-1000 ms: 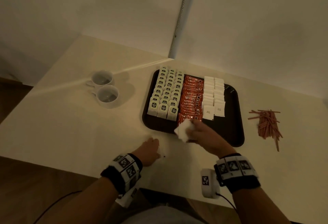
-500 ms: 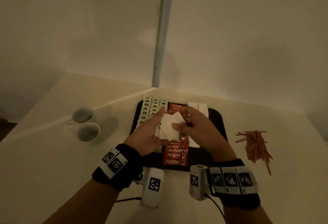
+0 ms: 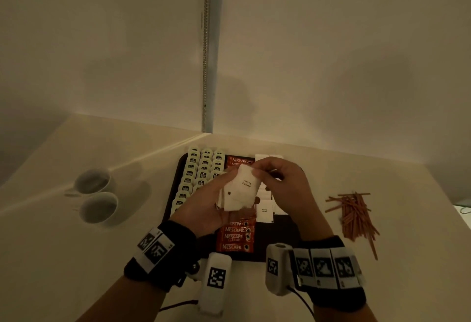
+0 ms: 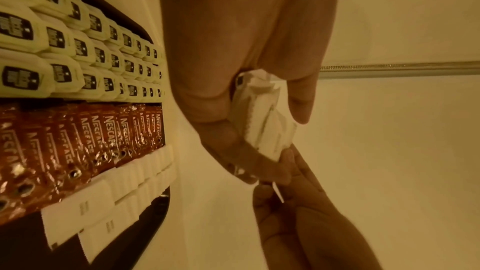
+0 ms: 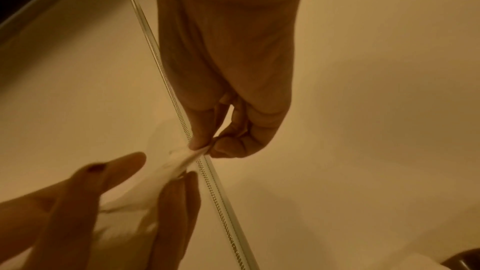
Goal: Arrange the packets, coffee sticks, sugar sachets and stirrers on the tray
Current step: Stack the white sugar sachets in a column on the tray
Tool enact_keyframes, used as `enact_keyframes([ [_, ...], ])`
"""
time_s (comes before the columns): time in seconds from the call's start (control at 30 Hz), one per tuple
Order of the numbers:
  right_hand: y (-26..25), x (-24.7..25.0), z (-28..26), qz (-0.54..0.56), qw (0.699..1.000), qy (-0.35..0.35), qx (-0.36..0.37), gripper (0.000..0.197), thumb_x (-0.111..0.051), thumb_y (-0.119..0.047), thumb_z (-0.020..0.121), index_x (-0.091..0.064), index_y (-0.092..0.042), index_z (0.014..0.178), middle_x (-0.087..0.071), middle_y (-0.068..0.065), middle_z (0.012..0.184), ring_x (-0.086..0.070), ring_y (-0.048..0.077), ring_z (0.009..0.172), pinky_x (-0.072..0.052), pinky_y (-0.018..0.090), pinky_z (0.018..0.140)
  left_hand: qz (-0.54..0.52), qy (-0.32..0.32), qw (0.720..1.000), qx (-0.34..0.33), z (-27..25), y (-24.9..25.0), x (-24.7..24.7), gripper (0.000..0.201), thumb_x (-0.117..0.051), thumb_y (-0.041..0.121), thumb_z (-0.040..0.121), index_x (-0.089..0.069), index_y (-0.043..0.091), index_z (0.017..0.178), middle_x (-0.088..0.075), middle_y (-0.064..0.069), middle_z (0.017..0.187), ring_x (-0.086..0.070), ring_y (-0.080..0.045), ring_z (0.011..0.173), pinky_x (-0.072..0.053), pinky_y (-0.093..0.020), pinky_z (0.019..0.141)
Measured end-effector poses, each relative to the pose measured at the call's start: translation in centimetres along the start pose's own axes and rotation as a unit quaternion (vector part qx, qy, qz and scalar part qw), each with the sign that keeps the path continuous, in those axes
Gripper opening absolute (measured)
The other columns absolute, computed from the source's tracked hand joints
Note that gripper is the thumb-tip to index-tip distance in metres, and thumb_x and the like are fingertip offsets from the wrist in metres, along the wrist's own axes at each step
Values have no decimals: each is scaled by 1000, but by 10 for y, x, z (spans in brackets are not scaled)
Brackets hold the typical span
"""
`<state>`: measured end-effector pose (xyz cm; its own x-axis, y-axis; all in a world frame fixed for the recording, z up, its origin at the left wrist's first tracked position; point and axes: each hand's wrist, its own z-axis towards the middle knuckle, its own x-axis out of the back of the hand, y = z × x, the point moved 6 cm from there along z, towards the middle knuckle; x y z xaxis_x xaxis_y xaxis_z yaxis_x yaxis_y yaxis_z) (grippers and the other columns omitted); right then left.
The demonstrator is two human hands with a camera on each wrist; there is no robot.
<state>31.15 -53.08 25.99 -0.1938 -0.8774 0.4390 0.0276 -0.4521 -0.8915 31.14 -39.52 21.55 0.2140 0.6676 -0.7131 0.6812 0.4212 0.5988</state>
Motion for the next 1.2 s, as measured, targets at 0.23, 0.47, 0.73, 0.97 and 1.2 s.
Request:
enact_keyframes([
  [0.23, -17, 14, 3, 56, 998, 19, 34, 8, -61, -10, 88, -69, -13, 90, -68, -8, 87, -61, -6, 77, -45, 8, 59, 146, 60, 982, -102, 11, 3, 7, 20, -65, 10, 82, -63, 20, 99, -70, -2, 87, -66, -14, 76, -56, -28, 55],
  [0.47, -30, 8, 2, -37, 996, 27, 71, 5, -68, -23, 84, -72, -20, 85, -62, -13, 77, -55, -7, 73, -40, 5, 64, 151, 24, 982, -115, 10, -9, 0, 25, -63, 15, 78, -62, 16, 103, -73, 0, 85, -69, -14, 76, -57, -28, 58],
  [0.73, -15, 3, 0, 40, 999, -8, 14, 8, -68, -16, 84, -69, -18, 91, -68, -13, 79, -64, -1, 69, -49, 12, 56, 128, 77, 978, -143, 12, 0, 12, 25, -66, 24, 73, -63, 19, 97, -68, -6, 92, -65, -15, 75, -54, -28, 56],
  [0.97, 13, 12, 1, 115, 993, -26, -19, 17, -58, -6, 89, -67, -11, 104, -70, 2, 101, -67, 14, 94, -55, 25, 80, 120, 91, 981, -124, 16, 8, 17, 16, -58, 11, 88, -65, 20, 99, -65, -13, 99, -63, -22, 81, -52, -26, 51],
  [1.2, 145, 54, -10, 57, 971, 104, -209, 19, -61, -5, 87, -64, -15, 103, -68, 3, 98, -65, 21, 95, -55, 39, 87, -15, 117, 990, -74, 17, 9, 47, 33, -42, 14, 97, -52, 15, 129, -69, -19, 109, -70, -30, 84, -55, -30, 51],
])
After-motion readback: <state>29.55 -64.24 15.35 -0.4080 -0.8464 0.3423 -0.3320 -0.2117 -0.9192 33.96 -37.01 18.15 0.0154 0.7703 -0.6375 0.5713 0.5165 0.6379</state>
